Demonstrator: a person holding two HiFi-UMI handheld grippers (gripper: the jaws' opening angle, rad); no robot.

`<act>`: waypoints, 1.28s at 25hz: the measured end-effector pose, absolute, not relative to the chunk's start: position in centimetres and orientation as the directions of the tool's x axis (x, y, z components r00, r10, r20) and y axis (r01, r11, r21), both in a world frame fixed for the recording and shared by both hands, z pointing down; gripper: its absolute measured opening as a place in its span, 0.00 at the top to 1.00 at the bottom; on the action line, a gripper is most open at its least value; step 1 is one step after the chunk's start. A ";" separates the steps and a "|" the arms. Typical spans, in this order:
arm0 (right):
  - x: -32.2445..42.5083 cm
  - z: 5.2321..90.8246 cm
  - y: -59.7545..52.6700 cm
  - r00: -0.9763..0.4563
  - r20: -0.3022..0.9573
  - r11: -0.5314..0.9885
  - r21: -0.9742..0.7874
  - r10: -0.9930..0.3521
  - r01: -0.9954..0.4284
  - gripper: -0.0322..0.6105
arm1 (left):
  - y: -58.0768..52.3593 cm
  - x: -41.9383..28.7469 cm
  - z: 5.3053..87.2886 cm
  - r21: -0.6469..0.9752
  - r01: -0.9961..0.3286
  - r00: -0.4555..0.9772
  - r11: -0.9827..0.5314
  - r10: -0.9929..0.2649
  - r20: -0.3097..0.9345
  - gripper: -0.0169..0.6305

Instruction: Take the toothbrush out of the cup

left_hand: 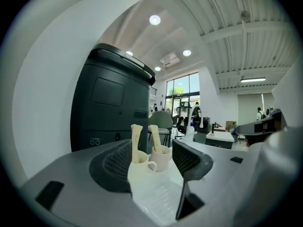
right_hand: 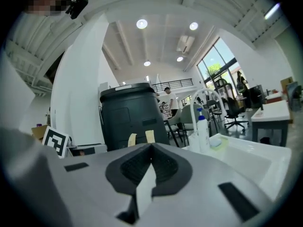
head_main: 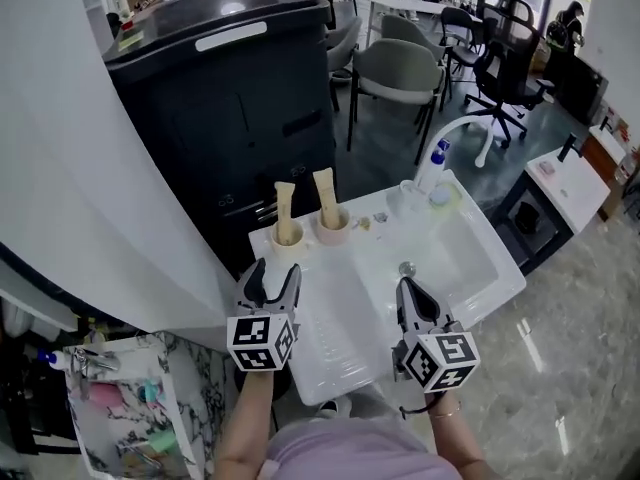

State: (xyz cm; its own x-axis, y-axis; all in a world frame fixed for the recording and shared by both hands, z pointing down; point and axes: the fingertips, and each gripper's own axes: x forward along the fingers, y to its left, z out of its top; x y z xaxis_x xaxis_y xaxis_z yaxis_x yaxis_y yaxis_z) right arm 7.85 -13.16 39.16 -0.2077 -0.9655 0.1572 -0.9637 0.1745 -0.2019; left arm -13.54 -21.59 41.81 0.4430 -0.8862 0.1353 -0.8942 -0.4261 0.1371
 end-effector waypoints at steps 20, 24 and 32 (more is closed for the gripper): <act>6.8 40.9 -26.2 -0.517 0.203 0.473 -0.228 -0.832 -0.851 0.95 | -30.8 -14.0 42.9 0.048 -0.980 0.201 -0.195 -0.956 0.213 0.64; 6.6 41.7 -27.1 -0.543 0.216 0.495 -0.240 -0.811 -0.835 0.95 | -32.6 -13.5 43.8 0.030 -0.982 0.189 -0.187 -0.952 0.242 0.65; 6.3 42.8 -27.9 -0.581 0.235 0.523 -0.267 -0.779 -0.809 0.95 | -35.7 -12.7 46.2 -0.002 -0.984 0.169 -0.179 -0.931 0.324 0.66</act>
State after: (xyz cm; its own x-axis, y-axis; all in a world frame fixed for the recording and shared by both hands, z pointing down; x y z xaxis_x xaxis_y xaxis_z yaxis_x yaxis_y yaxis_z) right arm 6.32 -27.87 42.82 -0.5811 -0.7792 0.2349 -0.8094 0.5232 -0.2668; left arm -12.74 -35.73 46.17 0.1687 -0.9310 0.3237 -0.9838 -0.1791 -0.0023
